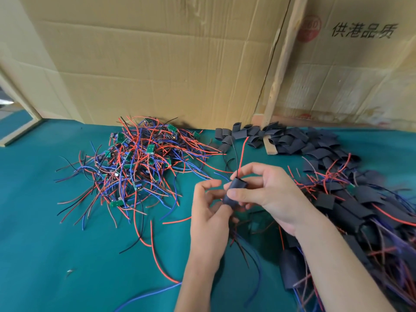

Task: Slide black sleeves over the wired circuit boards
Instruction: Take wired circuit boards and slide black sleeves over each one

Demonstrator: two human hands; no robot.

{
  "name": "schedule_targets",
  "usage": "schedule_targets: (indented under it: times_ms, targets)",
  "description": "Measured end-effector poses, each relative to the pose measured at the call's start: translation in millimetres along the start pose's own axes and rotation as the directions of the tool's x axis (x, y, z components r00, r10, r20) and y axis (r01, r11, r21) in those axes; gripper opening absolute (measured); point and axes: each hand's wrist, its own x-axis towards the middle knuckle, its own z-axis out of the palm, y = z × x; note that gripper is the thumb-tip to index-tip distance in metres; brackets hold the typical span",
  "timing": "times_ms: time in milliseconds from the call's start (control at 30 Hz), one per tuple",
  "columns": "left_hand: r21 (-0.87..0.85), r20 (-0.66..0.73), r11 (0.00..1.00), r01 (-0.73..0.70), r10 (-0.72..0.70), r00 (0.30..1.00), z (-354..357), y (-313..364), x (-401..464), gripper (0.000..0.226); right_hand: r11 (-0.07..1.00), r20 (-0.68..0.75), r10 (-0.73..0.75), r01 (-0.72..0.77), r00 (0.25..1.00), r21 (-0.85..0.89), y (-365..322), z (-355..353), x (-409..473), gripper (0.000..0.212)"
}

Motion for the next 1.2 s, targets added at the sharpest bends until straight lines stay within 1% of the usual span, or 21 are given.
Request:
schedule_targets:
  times_ms: [100, 200, 300, 400, 433, 533, 600, 700, 833, 933, 1000, 1100, 1200]
  targets:
    - [-0.083, 0.003, 0.996, 0.029, -0.028, 1.000, -2, 1, 0, 0.045, 0.999, -0.014, 0.015, -0.015, 1.000, -0.049, 3, 1, 1, 0.025]
    - [-0.134, 0.070, 0.989, 0.061, -0.052, 0.996, -3, 1, 0, 0.048, 0.999, -0.073, -0.004, 0.001, 0.997, -0.050, 5, -3, 2, 0.023]
    - [-0.176, 0.130, 0.980, 0.090, -0.068, 0.989, -3, 0, 0, 0.048, 0.999, -0.145, -0.033, 0.036, 0.989, 0.022, 2, -10, 2, 0.023]
    - [-0.171, 0.145, 0.978, 0.121, -0.096, 0.985, 0, -1, -1, 0.046, 0.987, -0.223, -0.072, 0.102, 0.972, 0.122, -2, -16, 3, 0.023]
    - [-0.158, 0.144, 0.980, 0.125, -0.103, 0.984, 1, -1, -1, 0.042, 0.983, -0.244, -0.085, 0.121, 0.966, 0.137, -3, -17, 3, 0.022]
    - [-0.134, 0.119, 0.982, 0.136, -0.121, 0.986, 1, -2, -2, 0.016, 0.977, -0.274, -0.105, 0.151, 0.956, 0.153, -5, -17, 2, 0.022]
    - [-0.157, 0.111, 0.977, 0.147, -0.130, 0.985, -1, -2, -2, 0.012, 0.982, -0.233, -0.099, 0.133, 0.967, 0.136, -5, -17, 1, 0.022]
    - [-0.170, 0.124, 0.975, 0.143, -0.122, 0.985, -3, -1, 0, 0.013, 0.990, -0.112, -0.091, 0.102, 0.990, 0.100, -5, -17, -1, 0.022]
    - [-0.176, 0.124, 0.973, 0.149, -0.129, 0.984, -4, -3, 1, 0.014, 0.991, -0.040, -0.110, 0.113, 0.993, 0.077, -7, -20, -4, 0.027]
    - [-0.216, 0.131, 0.961, 0.175, -0.149, 0.980, -4, -3, 1, 0.013, 0.989, -0.027, -0.145, 0.146, 0.989, 0.027, -10, -22, -6, 0.037]
    - [-0.235, 0.125, 0.957, 0.169, -0.142, 0.982, -3, -2, 0, 0.022, 0.986, -0.028, -0.166, 0.166, 0.986, -0.024, -10, -20, -6, 0.042]
    - [-0.262, 0.120, 0.954, 0.145, -0.116, 0.986, -4, 0, 0, 0.033, 0.985, -0.014, -0.170, 0.170, 0.985, -0.031, -8, -13, -5, 0.041]
    - [-0.251, 0.117, 0.957, 0.146, -0.120, 0.986, -6, 1, 0, 0.033, 0.990, -0.018, -0.137, 0.137, 0.990, -0.015, -8, -12, -4, 0.039]
